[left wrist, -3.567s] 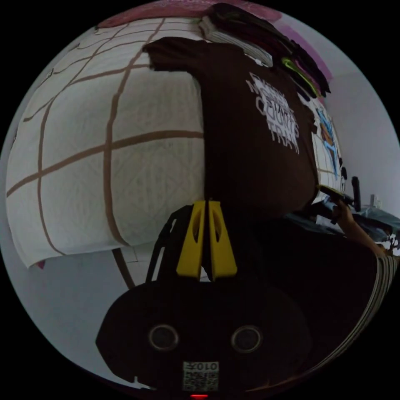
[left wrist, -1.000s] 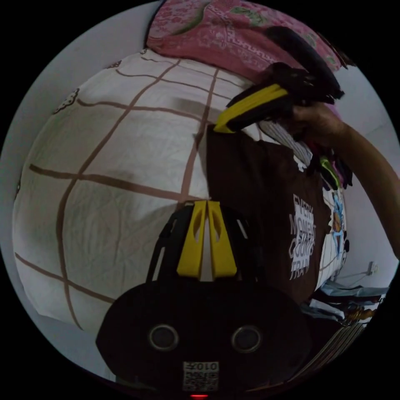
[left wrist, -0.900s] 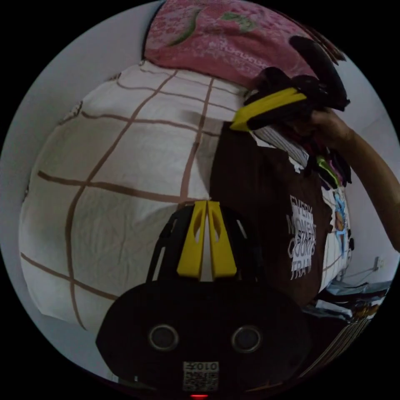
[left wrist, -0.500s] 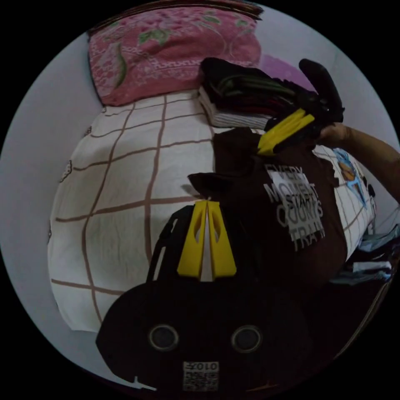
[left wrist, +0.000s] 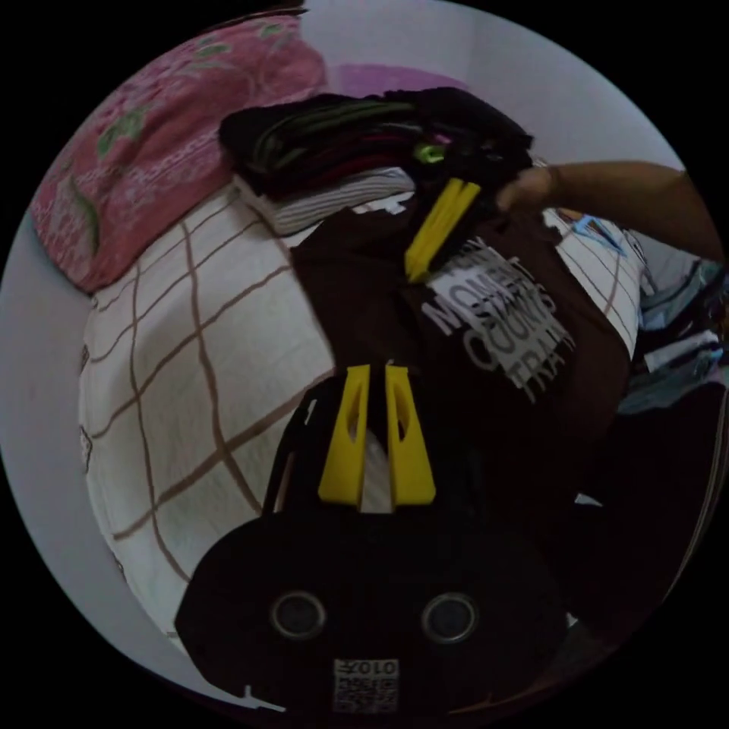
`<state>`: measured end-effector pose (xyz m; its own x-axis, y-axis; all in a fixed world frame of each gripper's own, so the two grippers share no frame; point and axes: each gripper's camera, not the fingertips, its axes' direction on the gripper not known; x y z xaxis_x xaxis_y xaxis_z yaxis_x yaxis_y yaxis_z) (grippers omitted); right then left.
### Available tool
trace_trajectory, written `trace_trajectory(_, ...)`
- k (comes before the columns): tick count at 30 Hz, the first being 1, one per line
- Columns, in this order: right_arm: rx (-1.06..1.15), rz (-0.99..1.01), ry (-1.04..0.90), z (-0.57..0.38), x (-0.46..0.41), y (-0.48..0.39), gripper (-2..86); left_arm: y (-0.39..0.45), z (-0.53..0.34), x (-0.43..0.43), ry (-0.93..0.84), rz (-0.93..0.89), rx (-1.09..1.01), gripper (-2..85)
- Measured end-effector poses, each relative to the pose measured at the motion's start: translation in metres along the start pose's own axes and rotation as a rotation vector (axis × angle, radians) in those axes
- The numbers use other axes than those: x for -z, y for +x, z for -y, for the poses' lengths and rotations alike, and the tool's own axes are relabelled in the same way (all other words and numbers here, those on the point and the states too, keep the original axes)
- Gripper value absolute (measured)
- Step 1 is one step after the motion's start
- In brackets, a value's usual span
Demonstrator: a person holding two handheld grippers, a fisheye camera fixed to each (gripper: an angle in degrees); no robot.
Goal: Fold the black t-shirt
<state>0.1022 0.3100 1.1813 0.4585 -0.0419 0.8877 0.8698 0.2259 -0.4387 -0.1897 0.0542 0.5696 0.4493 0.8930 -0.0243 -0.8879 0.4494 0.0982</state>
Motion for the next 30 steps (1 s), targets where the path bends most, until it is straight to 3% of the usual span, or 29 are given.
trace_trajectory(3,-0.044,0.02,0.018,-0.027,-0.011,0.012,1.1,0.019,0.015,-0.007,-0.047,-0.005,-0.016,0.6)
trace_trajectory(7,-0.097,0.072,0.084,-0.059,-0.02,0.025,1.1,0.024,0.02,-0.007,-0.114,0.092,0.164,0.6)
trace_trajectory(11,-0.153,0.124,0.183,-0.099,-0.031,0.039,1.1,0.037,0.025,-0.008,-0.119,0.083,0.184,1.2)
trace_trajectory(20,-0.17,0.146,0.16,-0.179,-0.078,0.051,1.2,0.141,0.077,-0.038,-0.077,0.368,-0.359,3.6)
trace_trajectory(24,-0.178,0.152,0.162,-0.217,-0.101,0.053,1.3,0.159,0.097,-0.062,-0.103,0.311,-0.487,2.9)
trace_trajectory(30,-0.181,0.101,0.117,-0.277,-0.136,0.047,1.5,0.143,0.128,-0.076,-0.144,0.123,-0.271,0.6)
